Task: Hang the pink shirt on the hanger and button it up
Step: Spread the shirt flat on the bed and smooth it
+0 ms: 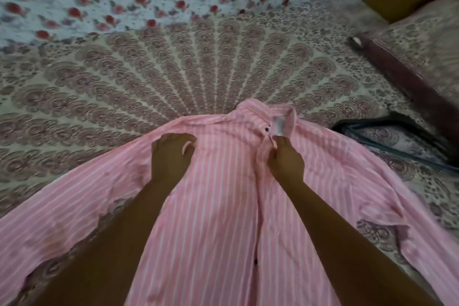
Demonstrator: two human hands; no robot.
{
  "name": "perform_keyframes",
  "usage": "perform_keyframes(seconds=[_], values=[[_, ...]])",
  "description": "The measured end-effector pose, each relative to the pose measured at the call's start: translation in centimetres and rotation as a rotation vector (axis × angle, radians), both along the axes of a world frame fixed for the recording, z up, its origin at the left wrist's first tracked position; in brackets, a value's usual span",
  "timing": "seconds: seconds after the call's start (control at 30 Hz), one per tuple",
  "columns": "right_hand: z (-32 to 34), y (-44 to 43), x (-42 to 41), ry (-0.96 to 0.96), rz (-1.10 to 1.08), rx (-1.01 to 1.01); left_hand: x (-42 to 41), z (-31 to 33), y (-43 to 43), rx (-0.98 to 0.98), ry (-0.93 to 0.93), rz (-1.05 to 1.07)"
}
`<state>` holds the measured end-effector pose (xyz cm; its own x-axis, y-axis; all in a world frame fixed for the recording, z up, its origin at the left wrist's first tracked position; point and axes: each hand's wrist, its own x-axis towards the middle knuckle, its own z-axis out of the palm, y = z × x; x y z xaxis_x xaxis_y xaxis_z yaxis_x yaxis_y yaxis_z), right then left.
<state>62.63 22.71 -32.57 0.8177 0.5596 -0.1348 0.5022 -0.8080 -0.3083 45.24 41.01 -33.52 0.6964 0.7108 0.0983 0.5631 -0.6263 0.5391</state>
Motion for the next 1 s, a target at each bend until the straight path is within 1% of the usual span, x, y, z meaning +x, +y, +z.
perform_keyframes(seconds=[0.07, 0.2, 0.33, 0.37, 0.4, 0.43, 0.47, 0.53, 0.57, 0.6, 0.63, 0.67, 0.7, 0.73, 0.77, 0.83, 0.87, 0.9, 0.97, 1.0], values=[[-0.4, -1.0, 2.5, -0.004, -0.068, 0.028, 3.7, 0.0, -0.8, 0.012, 0.020, -0.001], [-1.7, -2.2, 7.8, -0.008, -0.113, 0.011, 9.8, -0.6, -0.6, -0.047, 0.118, 0.077], [-3.1, -2.1, 12.4, 0.053, -0.147, -0.029, 13.6, -1.9, 1.7, -0.068, 0.339, 0.048], [-3.4, -2.1, 13.1, 0.070, -0.146, -0.034, 13.8, -1.9, 2.3, -0.075, 0.363, 0.049], [-3.9, -2.0, 14.0, 0.072, -0.145, -0.031, 14.2, -2.0, 3.1, -0.090, 0.361, 0.051], [-4.1, -2.0, 14.7, 0.052, -0.148, -0.014, 14.5, -2.0, 3.9, -0.109, 0.318, 0.050], [-4.4, -1.8, 15.4, 0.024, -0.155, 0.019, 14.8, -1.9, 4.8, -0.181, 0.253, 0.055], [-4.5, -1.4, 16.6, -0.003, -0.186, 0.117, 15.6, -1.2, 6.3, -0.450, 0.092, 0.087], [-4.6, -1.0, 17.3, -0.012, -0.200, 0.155, 16.0, -1.0, 6.9, -0.570, 0.066, 0.110], [-4.9, -0.7, 17.9, -0.019, -0.211, 0.172, 16.3, -1.1, 7.5, -0.631, 0.082, 0.123], [-5.2, -0.5, 18.3, -0.014, -0.217, 0.172, 16.7, -1.7, 8.0, -0.630, 0.115, 0.104], [-5.7, -0.4, 18.5, 0.005, -0.214, 0.166, 16.9, -2.7, 8.4, -0.589, 0.148, 0.082], [-6.1, -0.5, 18.5, 0.041, -0.212, 0.165, 17.2, -3.7, 8.4, -0.505, 0.176, 0.078], [-6.5, -0.6, 18.1, 0.079, -0.205, 0.168, 17.2, -4.6, 8.0, -0.392, 0.201, 0.126], [-6.7, -0.8, 17.5, 0.090, -0.186, 0.183, 17.2, -5.3, 7.5, -0.258, 0.180, 0.185], [-7.1, -1.6, 16.0, -0.018, -0.074, 0.236, 16.5, -5.5, 5.5, -0.057, 0.025, 0.260], [-7.1, -2.1, 15.3, -0.081, -0.007, 0.246, 15.8, -5.4, 4.4, 0.017, -0.049, 0.249], [-7.3, -2.9, 14.8, -0.124, 0.047, 0.246, 15.0, -5.4, 3.3, 0.091, -0.075, 0.211], [-7.9, -4.1, 13.7, -0.123, 0.105, 0.219, 13.0, -5.5, 1.5, 0.191, -0.046, 0.135], [-7.9, -5.0, 13.2, -0.102, 0.095, 0.217, 12.3, -5.4, 0.3, 0.202, -0.027, 0.095]])
